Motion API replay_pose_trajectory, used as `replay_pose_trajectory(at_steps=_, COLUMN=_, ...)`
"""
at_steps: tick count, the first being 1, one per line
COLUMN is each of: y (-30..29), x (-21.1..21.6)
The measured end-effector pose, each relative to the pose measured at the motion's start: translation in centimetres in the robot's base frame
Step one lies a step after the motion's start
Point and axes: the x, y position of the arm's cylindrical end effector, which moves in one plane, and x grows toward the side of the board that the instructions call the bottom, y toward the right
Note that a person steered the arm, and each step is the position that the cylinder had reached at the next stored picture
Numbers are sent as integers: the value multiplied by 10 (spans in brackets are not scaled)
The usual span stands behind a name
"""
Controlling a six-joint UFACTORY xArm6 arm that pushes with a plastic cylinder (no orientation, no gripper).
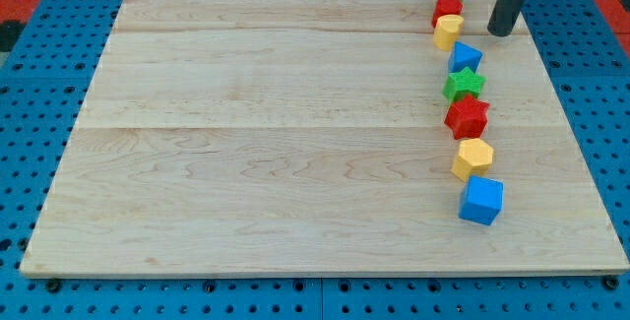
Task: Push the red circle slightly towards left
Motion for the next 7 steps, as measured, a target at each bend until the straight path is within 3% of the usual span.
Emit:
replay_pose_trajectory(at_steps=1, y=-1, x=0)
replay_pose_trajectory(at_steps=3, y=-57, x=-25)
replay_pose_trajectory(at_steps=4, y=-24, x=-36)
replay_pose_trajectory(at_steps=7, y=-126, x=-48)
